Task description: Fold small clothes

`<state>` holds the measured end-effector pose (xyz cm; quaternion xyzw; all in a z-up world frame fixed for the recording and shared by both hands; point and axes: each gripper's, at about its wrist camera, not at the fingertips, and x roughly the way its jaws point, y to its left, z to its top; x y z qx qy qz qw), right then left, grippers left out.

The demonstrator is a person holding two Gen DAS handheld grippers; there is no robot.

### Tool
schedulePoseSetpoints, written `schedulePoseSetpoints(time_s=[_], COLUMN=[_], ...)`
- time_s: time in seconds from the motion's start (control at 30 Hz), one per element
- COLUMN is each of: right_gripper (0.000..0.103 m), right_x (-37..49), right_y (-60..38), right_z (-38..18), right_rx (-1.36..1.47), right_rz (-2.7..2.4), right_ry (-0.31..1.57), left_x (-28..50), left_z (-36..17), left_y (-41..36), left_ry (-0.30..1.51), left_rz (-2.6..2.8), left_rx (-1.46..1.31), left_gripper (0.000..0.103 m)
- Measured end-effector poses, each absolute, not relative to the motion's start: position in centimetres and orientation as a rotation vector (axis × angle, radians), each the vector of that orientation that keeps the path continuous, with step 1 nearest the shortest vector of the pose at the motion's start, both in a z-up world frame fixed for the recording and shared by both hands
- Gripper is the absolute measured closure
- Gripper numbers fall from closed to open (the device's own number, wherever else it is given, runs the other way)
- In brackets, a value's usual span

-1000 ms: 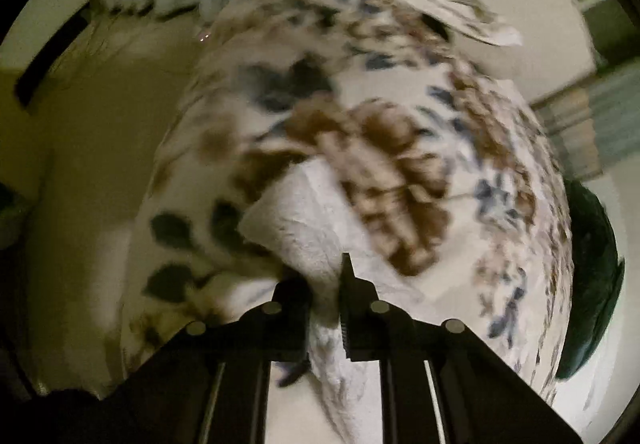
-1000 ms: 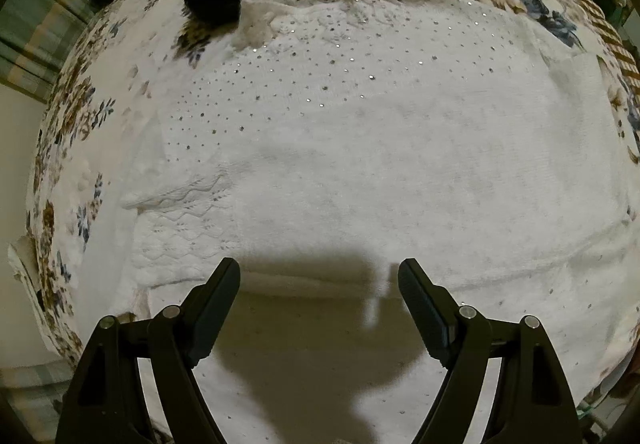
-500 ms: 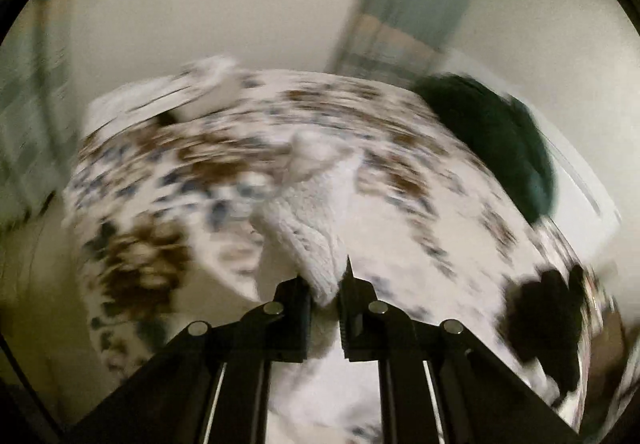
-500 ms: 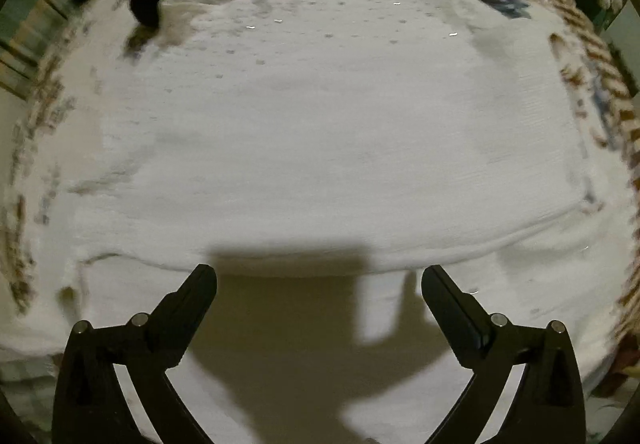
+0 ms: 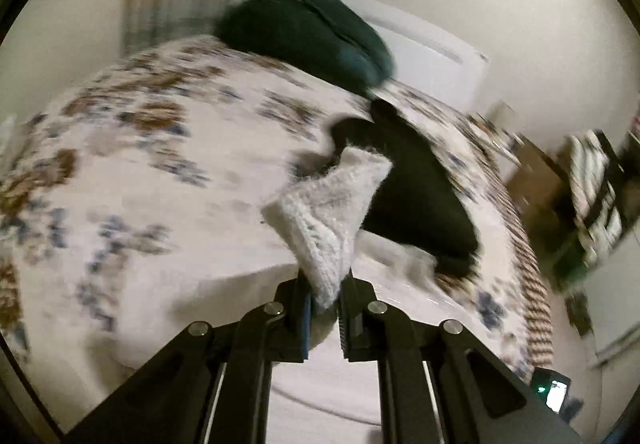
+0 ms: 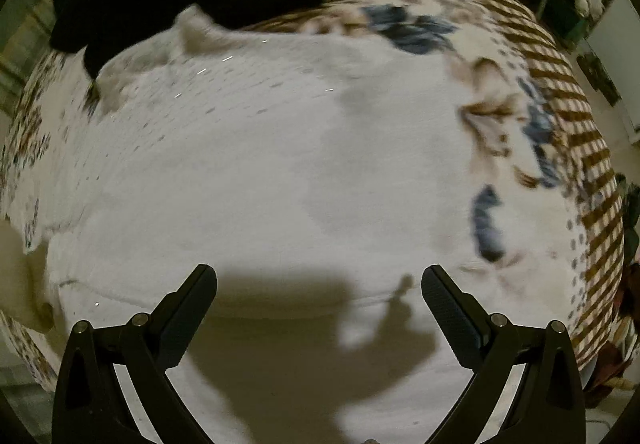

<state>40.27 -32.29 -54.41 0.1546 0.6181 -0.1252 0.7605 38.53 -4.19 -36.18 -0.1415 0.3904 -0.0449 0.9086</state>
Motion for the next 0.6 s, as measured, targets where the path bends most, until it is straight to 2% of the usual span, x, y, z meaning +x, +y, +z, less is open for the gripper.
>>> schedulePoseSetpoints(time_s=[0.23, 0.5, 0.6], right_gripper=[0.000, 0.000, 0.000], right_x=[36.7, 33.4, 32.5], right_y=[-40.4, -47.3, -48.8], right_z=[-55.1, -56.1, -56.1], right_rx=[0.437, 0.504, 0.570], right_rz=[-0.384, -0.475, -0.452], right_ry=[1.347, 1.357, 1.343], left_x=[40.2, 38.7, 38.5], left_z=[-38.9, -44.5, -46.7], left_y=[-17.8, -27.8, -28.7], left_ry=[0.892, 1.021, 1.123], left_rz=[-0.290, -0.428, -0.404], left_rx=[-0.186, -0.024, 0.042], left_gripper=[0.095, 0.094, 0.085])
